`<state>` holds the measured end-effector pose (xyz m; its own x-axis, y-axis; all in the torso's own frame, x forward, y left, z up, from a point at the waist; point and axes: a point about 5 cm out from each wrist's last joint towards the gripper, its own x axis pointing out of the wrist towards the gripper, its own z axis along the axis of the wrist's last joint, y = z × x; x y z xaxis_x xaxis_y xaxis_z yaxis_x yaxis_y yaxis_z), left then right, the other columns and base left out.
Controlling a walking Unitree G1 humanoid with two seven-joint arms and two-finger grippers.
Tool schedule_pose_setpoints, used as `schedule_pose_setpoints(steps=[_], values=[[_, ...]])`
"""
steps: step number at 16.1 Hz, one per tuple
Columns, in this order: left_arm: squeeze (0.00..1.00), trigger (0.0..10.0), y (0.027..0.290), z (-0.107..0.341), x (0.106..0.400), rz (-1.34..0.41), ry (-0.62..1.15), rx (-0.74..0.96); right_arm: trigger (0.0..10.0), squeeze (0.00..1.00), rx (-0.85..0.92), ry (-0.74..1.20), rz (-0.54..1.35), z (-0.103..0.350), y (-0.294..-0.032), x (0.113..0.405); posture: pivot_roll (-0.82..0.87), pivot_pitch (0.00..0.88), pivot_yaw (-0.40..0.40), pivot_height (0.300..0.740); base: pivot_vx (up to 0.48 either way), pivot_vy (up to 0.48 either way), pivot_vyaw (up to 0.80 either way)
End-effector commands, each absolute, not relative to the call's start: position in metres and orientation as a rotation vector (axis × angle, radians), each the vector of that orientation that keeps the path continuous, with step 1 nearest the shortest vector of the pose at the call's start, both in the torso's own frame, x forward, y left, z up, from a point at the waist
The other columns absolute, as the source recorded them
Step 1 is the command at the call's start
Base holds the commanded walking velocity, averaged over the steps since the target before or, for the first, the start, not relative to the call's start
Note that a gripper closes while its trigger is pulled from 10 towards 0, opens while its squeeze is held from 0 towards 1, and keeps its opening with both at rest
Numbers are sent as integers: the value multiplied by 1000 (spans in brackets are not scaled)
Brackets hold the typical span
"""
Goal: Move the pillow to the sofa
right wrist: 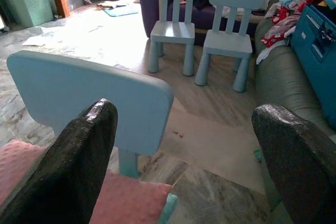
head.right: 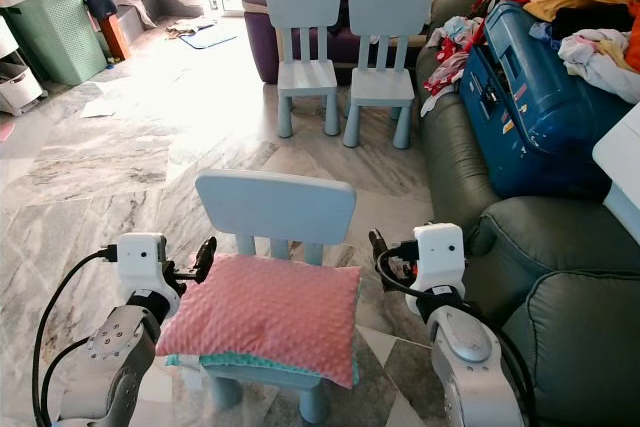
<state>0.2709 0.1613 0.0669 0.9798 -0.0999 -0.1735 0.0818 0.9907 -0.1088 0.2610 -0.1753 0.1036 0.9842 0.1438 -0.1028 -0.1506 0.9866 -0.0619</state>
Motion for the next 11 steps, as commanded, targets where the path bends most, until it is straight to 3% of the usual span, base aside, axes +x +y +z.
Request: schedule_pose_setpoints(steps=[1,11], values=[[0,10000,161,70,272,-110,170,-94,10000,0,-84,95,135,105,-178,260,-223,39,43,740,0,0,0],[0,10000,165,67,264,-107,184,-92,10000,0,-61,100,155,104,-172,258,-206,55,45,740,0,0,0]])
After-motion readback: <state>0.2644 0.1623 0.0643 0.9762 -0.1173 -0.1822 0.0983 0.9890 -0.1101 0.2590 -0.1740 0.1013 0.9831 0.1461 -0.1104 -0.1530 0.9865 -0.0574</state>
